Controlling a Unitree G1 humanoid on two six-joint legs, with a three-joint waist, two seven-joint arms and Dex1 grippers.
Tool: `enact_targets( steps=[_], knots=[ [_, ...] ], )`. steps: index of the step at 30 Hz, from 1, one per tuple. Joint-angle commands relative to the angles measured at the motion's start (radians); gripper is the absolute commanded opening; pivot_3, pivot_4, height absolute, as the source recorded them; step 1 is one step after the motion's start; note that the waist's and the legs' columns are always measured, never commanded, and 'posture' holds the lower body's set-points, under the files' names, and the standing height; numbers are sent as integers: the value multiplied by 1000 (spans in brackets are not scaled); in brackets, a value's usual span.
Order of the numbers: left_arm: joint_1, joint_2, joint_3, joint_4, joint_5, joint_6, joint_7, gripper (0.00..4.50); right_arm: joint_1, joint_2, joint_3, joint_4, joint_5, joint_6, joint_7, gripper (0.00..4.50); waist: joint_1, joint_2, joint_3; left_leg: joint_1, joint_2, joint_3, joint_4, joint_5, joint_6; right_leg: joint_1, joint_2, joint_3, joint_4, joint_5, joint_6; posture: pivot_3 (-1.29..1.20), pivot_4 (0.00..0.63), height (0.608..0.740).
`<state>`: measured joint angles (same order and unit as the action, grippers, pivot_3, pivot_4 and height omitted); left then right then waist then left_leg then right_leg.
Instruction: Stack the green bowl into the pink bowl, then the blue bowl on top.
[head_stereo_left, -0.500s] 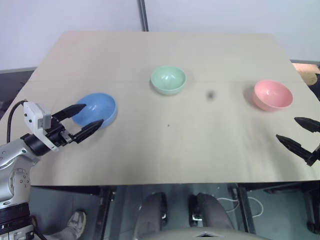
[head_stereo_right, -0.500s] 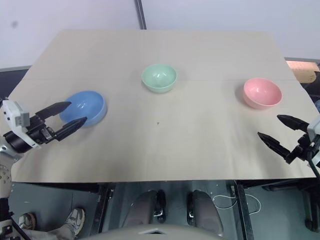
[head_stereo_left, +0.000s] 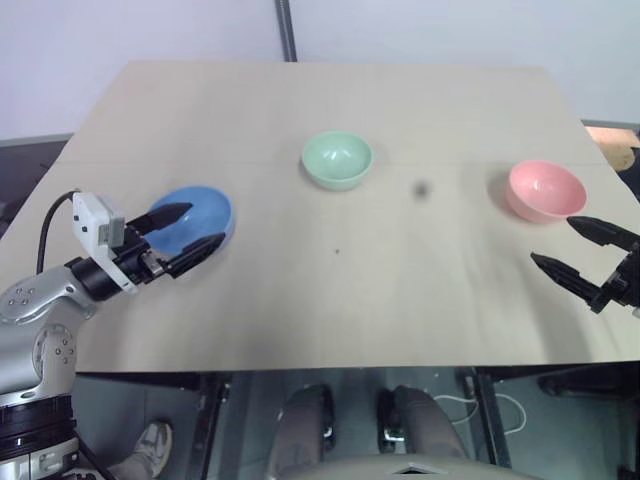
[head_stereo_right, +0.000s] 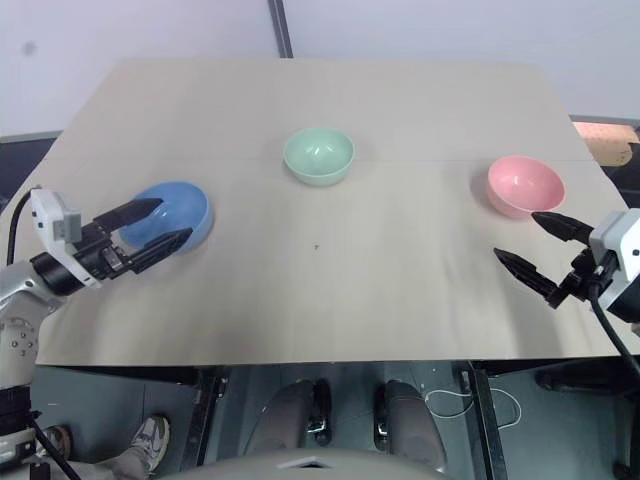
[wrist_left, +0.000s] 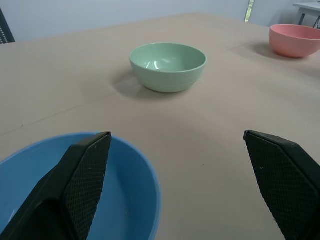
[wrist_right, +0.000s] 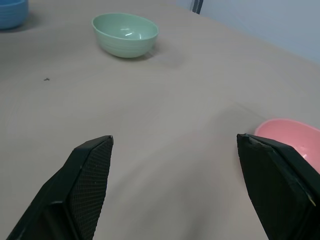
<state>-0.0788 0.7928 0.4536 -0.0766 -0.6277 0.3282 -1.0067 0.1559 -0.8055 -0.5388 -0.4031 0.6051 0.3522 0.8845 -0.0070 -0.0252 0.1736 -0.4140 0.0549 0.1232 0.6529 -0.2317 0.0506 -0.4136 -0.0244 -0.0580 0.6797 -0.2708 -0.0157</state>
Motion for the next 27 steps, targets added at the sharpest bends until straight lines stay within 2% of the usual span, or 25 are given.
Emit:
enact_targets(
  steps=[1, 6, 9, 15, 19, 20, 22, 27],
  knots=[
    [-21, 0, -21, -91, 17, 18, 65, 4500, -45, -10, 32, -36, 2, -3, -6, 4297, 0, 0, 0, 0, 0, 0, 0, 0, 0, 0, 0, 0, 0, 0, 0, 0, 150, 740],
    [-56, -16, -42, -145, -62, 45, 29, 4500, -147, 22, 127, -5, -73, -22, -85, 4297, -1, 0, 0, 0, 0, 0, 0, 0, 0, 0, 0, 0, 1, 0, 0, 0, 150, 740],
    [-79, -12, -53, -177, -182, 99, -71, 4500, -261, 12, 237, 74, -212, 50, -213, 4297, -5, 0, 0, 1, 0, 0, 1, 0, 0, 0, 1, 0, 1, 0, 0, 0, 150, 740],
    [-144, -9, -91, -192, -288, 137, -205, 4500, -523, 2, 431, 383, -402, 158, -289, 4297, -5, 0, 0, 1, 0, 1, 2, 1, -1, 0, 1, 1, 2, 2, -4, 0, 150, 740],
    [-200, -22, -130, -173, -260, 114, -225, 4500, -663, 12, 534, 652, -509, 98, -276, 4297, -4, 0, 0, 0, 0, 1, 2, 1, -1, 0, 2, 1, 1, 2, -4, 0, 150, 740],
    [-205, -25, -134, -171, -255, 112, -224, 4500, -690, 16, 541, 704, -521, 88, -277, 3772, -4, 0, 0, 0, 0, 1, 2, 1, -1, 0, 2, 1, 1, 2, -4, 0, 150, 740],
    [-202, -28, -136, -171, -251, 107, -228, 4500, -736, 21, 552, 785, -536, 63, -263, 3097, -5, 0, 0, 0, -1, 2, 2, 1, 0, 0, 2, 2, 1, 2, -4, 0, 150, 740],
    [-171, -31, -131, -195, -243, 102, -213, 4500, -797, 22, 570, 881, -577, -23, -245, 666, -9, 0, 0, 0, 0, 3, 2, 1, -1, -1, 2, 3, 1, 2, -4, 0, 150, 740]
  ],
)
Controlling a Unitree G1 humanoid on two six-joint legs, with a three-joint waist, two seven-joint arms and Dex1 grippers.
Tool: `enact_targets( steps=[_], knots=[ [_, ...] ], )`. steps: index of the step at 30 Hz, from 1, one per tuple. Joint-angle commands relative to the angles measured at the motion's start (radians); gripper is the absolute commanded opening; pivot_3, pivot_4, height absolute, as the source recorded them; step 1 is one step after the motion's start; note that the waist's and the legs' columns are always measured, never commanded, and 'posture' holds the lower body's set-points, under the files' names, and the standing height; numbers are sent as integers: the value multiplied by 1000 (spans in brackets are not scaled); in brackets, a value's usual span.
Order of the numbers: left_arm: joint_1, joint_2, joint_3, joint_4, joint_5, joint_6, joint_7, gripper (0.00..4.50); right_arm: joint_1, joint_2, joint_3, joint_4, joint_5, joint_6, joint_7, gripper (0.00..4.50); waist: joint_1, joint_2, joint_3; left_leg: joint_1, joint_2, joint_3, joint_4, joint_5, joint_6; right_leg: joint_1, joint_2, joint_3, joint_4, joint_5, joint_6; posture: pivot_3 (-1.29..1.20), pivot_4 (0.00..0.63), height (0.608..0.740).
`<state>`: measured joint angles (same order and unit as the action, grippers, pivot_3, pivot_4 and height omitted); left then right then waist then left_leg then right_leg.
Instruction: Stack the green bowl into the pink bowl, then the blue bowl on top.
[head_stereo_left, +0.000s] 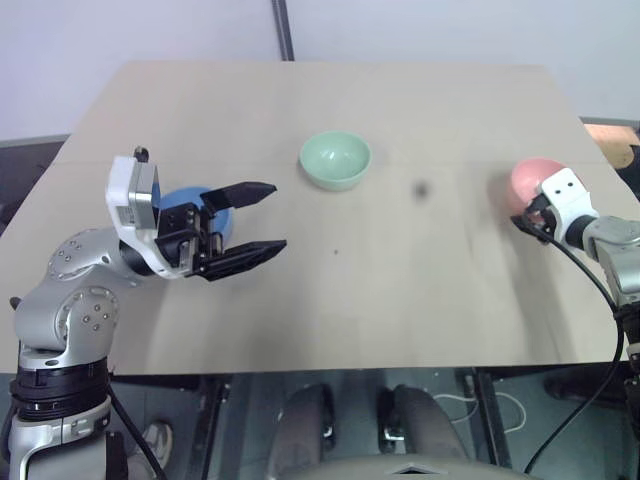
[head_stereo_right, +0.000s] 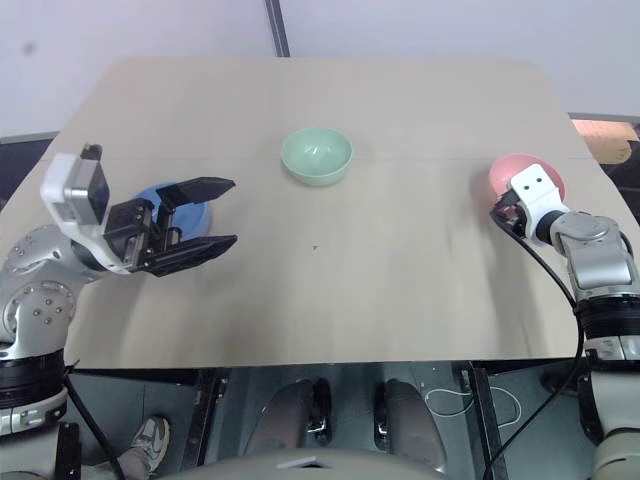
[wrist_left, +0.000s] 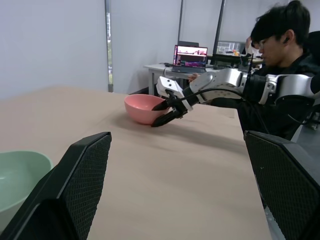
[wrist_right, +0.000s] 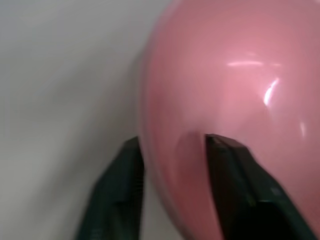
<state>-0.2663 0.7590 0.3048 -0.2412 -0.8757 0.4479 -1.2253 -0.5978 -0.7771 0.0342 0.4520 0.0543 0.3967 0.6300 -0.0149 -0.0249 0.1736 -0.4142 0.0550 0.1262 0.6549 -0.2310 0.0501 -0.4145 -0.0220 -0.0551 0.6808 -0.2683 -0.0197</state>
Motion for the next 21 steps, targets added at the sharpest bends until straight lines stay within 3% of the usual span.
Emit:
enact_targets(
  steps=[1, 7, 11, 16, 21],
  knots=[
    [20, 1, 19, -34, 5, -17, 8, 4500, -50, -5, -1, 36, -32, -80, 16, 186, -1, 0, 0, 0, 0, 0, 0, 0, 0, 0, 0, 0, 0, 0, 0, 0, 150, 740],
    [27, -9, 16, -38, 18, -23, 33, 4500, -60, 8, 18, 13, -60, -174, 60, 36, 0, 0, 0, 0, 0, 1, 0, 0, 0, 0, 0, 1, 0, 0, 0, 0, 150, 740],
    [32, -16, 14, -26, 36, -40, 42, 4500, 3, 51, 28, -237, 31, -187, 179, 36, -3, 0, 0, 1, 1, 1, 1, 0, 0, 0, 1, 1, 1, 0, 0, 0, 150, 740],
    [63, -22, 22, -3, 55, -55, 32, 4500, 78, 146, 180, -613, 84, -68, 267, 36, -2, 0, 0, 1, 3, 0, 0, 0, -1, -1, 2, 1, 1, 0, 0, 0, 150, 740],
    [79, -16, 22, 6, 67, -65, 19, 4500, 57, 222, 309, -657, 13, 18, 245, 36, 7, 0, 0, 0, 1, 0, 2, 0, -1, 0, 0, 0, 1, 0, 0, 0, 150, 740]
  ],
)
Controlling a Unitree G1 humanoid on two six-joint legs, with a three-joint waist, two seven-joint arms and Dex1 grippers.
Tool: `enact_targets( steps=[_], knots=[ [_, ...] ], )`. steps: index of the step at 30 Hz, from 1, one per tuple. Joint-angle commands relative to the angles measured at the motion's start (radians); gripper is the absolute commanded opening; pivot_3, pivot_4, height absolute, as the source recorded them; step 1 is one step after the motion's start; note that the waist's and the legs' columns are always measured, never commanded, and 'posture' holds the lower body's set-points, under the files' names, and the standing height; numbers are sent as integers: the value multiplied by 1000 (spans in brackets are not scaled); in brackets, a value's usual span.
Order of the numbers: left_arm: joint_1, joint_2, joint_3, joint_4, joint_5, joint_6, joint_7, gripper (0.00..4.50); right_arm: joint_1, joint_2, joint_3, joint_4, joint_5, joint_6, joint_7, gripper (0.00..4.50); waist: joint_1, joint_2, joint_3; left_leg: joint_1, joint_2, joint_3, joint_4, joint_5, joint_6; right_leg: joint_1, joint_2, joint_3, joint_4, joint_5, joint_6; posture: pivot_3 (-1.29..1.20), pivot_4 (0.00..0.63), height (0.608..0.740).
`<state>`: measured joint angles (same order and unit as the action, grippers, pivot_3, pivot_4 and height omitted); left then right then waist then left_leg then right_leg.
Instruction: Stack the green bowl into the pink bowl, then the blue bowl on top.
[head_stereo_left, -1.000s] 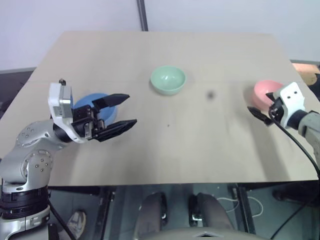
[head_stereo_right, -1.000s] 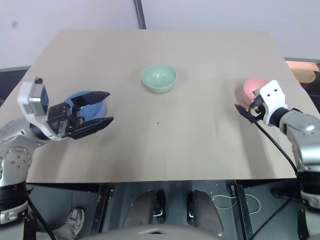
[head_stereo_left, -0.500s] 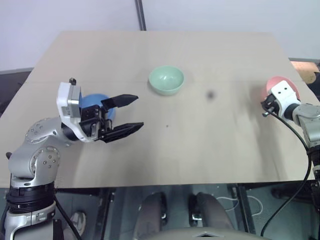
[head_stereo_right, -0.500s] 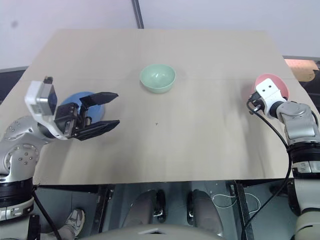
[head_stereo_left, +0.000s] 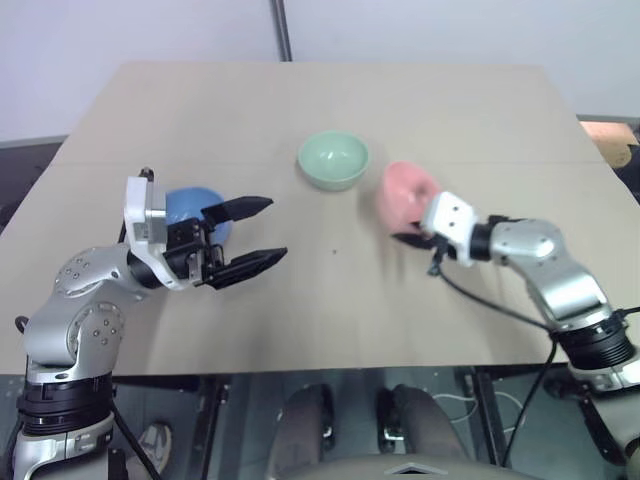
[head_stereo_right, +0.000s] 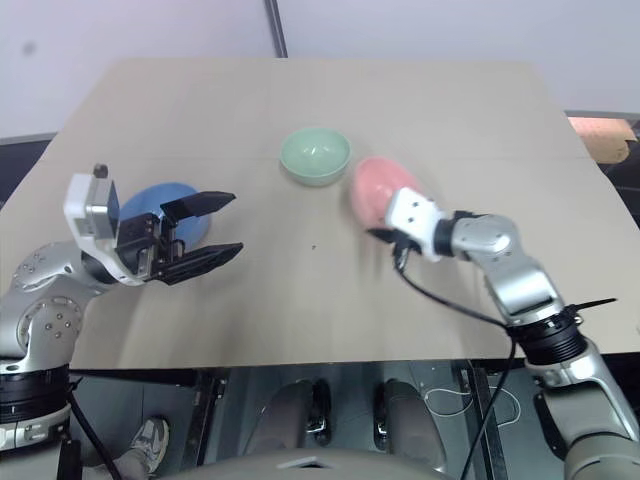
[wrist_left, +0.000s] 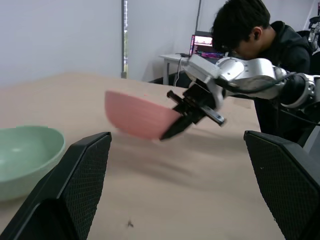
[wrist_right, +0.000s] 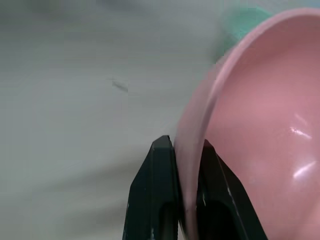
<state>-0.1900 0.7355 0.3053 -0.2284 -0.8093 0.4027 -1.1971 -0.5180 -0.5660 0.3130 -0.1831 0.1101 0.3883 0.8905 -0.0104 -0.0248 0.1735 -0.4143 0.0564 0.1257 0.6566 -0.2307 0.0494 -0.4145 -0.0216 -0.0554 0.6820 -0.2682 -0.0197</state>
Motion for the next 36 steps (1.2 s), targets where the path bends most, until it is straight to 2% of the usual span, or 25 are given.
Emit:
enact_targets(
  steps=[1, 3, 4, 5, 11, 12, 17, 21, 25, 30, 36],
  knots=[
    [3, 9, 23, -4, 1, -21, -10, 4500, -31, 20, 50, -13, -59, 34, -18, 36, 3, 0, 0, 0, 0, -1, 2, 0, 0, 1, 0, -1, 0, 0, 0, 0, 150, 740],
    [4, 12, 27, -2, 3, -22, -10, 4500, -44, 20, 84, 6, -95, 42, -13, 36, 3, 0, 0, -1, 0, -2, 4, -1, 1, 1, -1, -2, 1, 0, 0, 0, 150, 740],
    [6, 12, 29, -2, 3, -21, -9, 4500, -46, 19, 91, 8, -102, 47, -7, 885, 2, 0, 0, -1, 0, -2, 5, -1, 1, 1, -1, -2, 1, 0, 0, 0, 150, 740],
    [7, 12, 30, -3, 3, -21, -7, 4500, -46, 18, 93, 7, -103, 54, 0, 1244, 1, 0, 0, -1, 0, -2, 6, -1, 1, 1, -1, -2, 3, 0, 0, 0, 150, 740],
    [33, 8, 41, -18, -1, -21, 5, 4500, -31, -17, 58, -79, -59, 121, 57, 4247, -2, 0, 0, 0, 0, -2, 9, -1, 1, 0, -1, -2, 10, 0, 0, 0, 150, 740],
    [39, 7, 43, -22, -2, -22, 8, 4500, -35, -15, 39, -103, -40, 138, 56, 4392, -2, 0, 0, 0, 0, -2, 9, -1, 1, 0, -1, -2, 11, 0, 0, 0, 150, 740],
    [65, 1, 64, -21, -11, -30, 12, 4500, -138, 58, -53, -153, 41, 232, 1, 4392, -8, 0, 0, 0, 0, -2, 10, -1, 1, -1, -1, -2, 12, 0, 0, 0, 150, 740],
    [75, -17, 77, 2, 16, -42, 66, 4500, -281, 125, -42, -16, 8, 196, -51, 4392, -6, 0, 0, 0, 0, -3, 10, -1, 1, -1, -1, -2, 13, 0, -1, 0, 150, 740],
    [81, -32, 87, 20, 47, -59, 114, 4500, -458, 256, -14, 360, -87, 76, -183, 4392, -8, 0, 0, 0, 0, -2, 11, -1, 1, -1, -2, -2, 13, 0, -1, 0, 150, 740],
    [105, -27, 106, 8, 44, -59, 125, 4500, -644, 405, -16, 824, -140, -96, -262, 4392, -9, 0, 0, -2, 0, -1, 10, -1, 1, -2, -2, -2, 13, 0, -1, 0, 150, 740],
    [142, -32, 125, -35, 37, -54, 152, 4500, -769, 486, -10, 1151, -196, -229, -245, 4392, -12, 0, 0, -3, -1, 0, 9, -2, 2, -3, -3, -2, 12, 0, -1, 0, 150, 740]
  ],
)
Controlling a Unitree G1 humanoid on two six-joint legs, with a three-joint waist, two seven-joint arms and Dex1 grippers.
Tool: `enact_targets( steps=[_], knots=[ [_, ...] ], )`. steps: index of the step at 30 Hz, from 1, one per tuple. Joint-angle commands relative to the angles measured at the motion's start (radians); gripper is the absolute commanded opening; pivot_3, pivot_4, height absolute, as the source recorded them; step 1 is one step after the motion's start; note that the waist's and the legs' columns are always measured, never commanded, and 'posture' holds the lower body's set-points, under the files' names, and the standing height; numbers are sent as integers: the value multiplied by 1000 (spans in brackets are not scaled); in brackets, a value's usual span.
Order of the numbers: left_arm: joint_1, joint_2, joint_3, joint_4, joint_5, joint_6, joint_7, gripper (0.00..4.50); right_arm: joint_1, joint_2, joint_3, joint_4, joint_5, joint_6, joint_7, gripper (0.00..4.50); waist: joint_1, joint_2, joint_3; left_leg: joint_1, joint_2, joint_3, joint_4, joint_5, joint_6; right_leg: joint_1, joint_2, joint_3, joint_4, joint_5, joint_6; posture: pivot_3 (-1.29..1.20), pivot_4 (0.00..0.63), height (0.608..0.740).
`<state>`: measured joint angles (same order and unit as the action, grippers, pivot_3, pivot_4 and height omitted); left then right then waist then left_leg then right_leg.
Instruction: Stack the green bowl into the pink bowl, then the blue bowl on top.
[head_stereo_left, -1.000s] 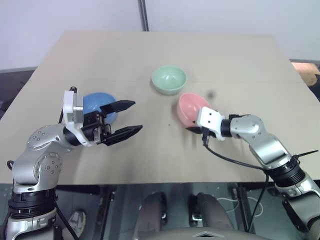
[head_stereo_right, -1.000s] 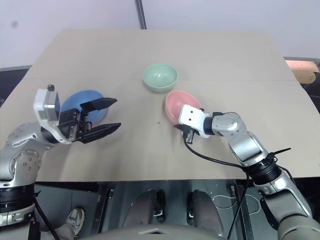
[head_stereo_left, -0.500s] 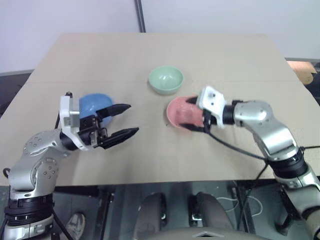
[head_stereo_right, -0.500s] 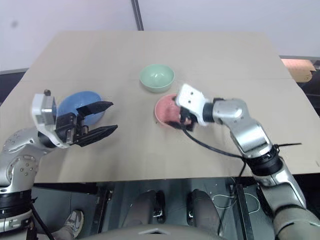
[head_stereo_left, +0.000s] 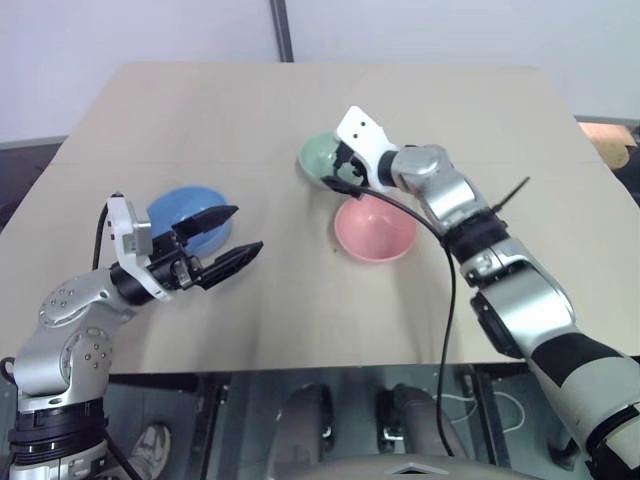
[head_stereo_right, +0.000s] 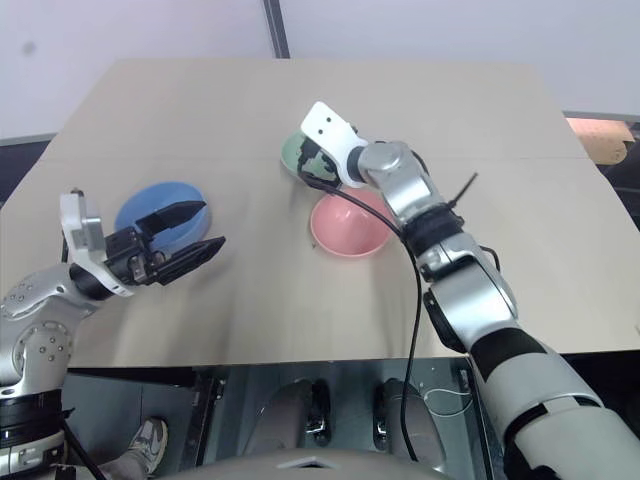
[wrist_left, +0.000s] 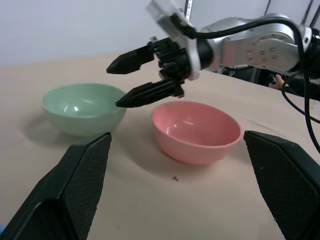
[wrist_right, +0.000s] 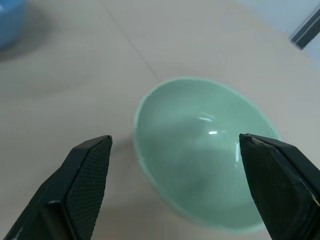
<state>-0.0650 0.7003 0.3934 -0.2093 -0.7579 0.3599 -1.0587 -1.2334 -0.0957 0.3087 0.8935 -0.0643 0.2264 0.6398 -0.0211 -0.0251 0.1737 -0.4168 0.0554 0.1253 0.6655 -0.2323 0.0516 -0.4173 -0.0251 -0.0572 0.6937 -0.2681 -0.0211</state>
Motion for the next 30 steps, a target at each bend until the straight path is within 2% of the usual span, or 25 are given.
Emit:
enact_targets(
  steps=[1, 2, 3, 6, 9, 10, 11, 13, 19, 23, 27, 30],
  knots=[
    [23, 2, 38, -62, -16, -12, 18, 4500, -65, 20, -8, 105, -30, -82, 9, 4392, -2, 0, 0, 0, 0, 0, 0, 0, 0, 0, 0, 0, 0, 0, 0, 0, 150, 740],
    [34, -2, 40, -72, -16, -14, 22, 4500, -75, 26, -3, 138, -43, -97, 10, 4392, -3, 0, 0, 0, 0, 0, 0, 0, 0, 0, -1, 0, 0, 0, 0, 0, 150, 740],
    [45, -6, 41, -83, -16, -17, 27, 4500, -82, 30, 3, 166, -57, -111, 11, 4167, -7, 0, 0, 0, 0, 0, 0, 0, 0, 0, -1, 0, 0, 0, 0, 0, 150, 740],
    [65, -17, 40, -103, -13, -24, 39, 4500, -93, 40, 9, 219, -86, -147, 13, 3208, -15, 0, 0, 0, 0, -1, -1, 0, 0, 0, -1, 0, 0, 0, 0, 0, 150, 740],
    [77, -25, 42, -119, -12, -30, 52, 4500, -100, 51, 16, 257, -119, -186, 9, 1594, -21, 0, 0, 1, 0, -1, -1, 0, 0, 0, -2, -1, 1, 0, -1, 0, 150, 740],
    [79, -26, 44, -122, -12, -31, 54, 4500, -102, 53, 21, 265, -132, -201, 6, 1284, -23, 0, 0, 1, 0, -1, -1, 0, 0, 0, -2, -1, 1, 0, -1, 0, 150, 740],
    [82, -27, 44, -125, -13, -31, 57, 4500, -104, 55, 25, 272, -144, -215, 2, 701, -24, 0, 0, 1, 0, -1, -1, 0, 0, 0, -2, -1, 2, 0, -1, 0, 150, 740],
    [86, -31, 45, -131, -15, -32, 61, 4500, -110, 58, 27, 282, -161, -237, -7, 65, -24, 0, 0, 1, 0, -1, -1, 0, 0, 0, -2, -1, 2, 0, -1, 0, 150, 740],
    [100, -39, 47, -138, -14, -40, 67, 4500, -128, 54, 9, 276, -181, -305, -20, 65, -23, 1, 0, 1, -1, -1, -2, 0, 0, 0, -2, -1, 1, 0, -1, 0, 150, 740],
    [100, -48, 43, -134, -9, -49, 71, 4500, -133, 30, -42, 186, -123, -339, 51, 65, -23, 1, 0, 1, -1, -1, -3, 0, 0, -1, -2, -1, 0, 0, -1, 0, 150, 740],
    [83, -62, 21, -124, -2, -58, 70, 4500, -17, -62, -70, -208, -10, -212, 280, 65, -18, 1, 1, 0, -1, -2, -4, 0, 0, -1, -3, -1, -1, 0, -1, 0, 150, 740],
    [58, -68, 0, -97, 5, -64, 59, 4500, 215, -248, -62, -771, 102, 80, 455, 65, 2, 0, 0, 0, -2, -5, -6, 0, 0, 2, -4, -4, -5, 0, -1, 0, 150, 740]
  ],
)
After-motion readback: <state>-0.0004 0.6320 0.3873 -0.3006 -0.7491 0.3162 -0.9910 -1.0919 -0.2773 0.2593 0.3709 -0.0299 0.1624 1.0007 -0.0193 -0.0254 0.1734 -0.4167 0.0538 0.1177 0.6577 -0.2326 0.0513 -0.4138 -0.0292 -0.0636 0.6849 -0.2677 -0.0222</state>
